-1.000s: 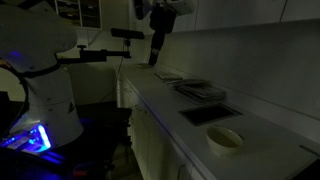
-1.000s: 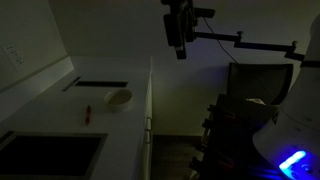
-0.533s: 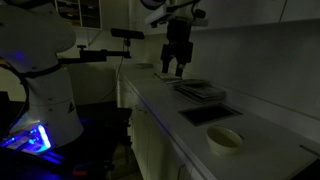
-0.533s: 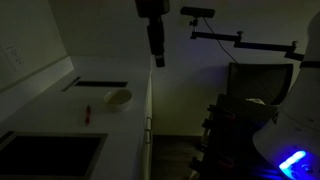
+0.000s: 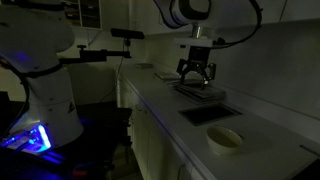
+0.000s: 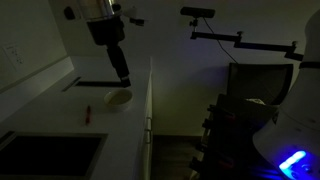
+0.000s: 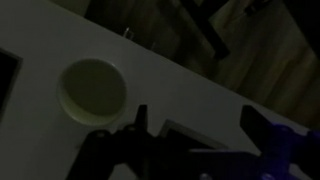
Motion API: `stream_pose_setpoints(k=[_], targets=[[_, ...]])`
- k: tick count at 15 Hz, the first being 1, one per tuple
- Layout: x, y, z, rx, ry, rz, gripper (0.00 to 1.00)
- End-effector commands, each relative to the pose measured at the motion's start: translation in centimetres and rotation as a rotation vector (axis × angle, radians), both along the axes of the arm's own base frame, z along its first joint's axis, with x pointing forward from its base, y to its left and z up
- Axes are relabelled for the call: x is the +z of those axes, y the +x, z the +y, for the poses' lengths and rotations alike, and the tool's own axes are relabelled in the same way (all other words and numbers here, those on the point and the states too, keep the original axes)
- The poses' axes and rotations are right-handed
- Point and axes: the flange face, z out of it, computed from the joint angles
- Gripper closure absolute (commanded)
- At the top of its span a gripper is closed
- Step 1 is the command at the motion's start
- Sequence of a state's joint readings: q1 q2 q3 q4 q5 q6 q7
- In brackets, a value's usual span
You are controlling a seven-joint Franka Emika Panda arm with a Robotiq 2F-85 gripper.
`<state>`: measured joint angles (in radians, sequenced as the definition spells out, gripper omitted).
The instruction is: Put the pen in the bowl
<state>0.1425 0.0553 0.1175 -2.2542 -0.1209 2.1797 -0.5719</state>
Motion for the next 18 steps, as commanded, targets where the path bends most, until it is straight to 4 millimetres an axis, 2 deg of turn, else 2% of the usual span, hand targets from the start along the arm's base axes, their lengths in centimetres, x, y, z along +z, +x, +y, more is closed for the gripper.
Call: stream_pose_setpoints(k=[1, 4, 9, 10, 17, 18], targets=[[-0.9, 2.1, 2.4, 0.199, 0.005, 0.039, 0.0], [-1.5, 2.4, 3.6, 0.364, 0.022, 0.07, 0.0], [-1.9, 2.2, 4.0, 0.634, 0.008, 0.119, 0.0], [-2.2, 2.0, 3.9, 0.549, 0.026, 0.087, 0.0], [-2.2, 2.0, 3.9, 0.557, 0.025, 0.091, 0.0], [-2.6, 2.1, 3.9, 0.607, 0.057, 0.111, 0.0]])
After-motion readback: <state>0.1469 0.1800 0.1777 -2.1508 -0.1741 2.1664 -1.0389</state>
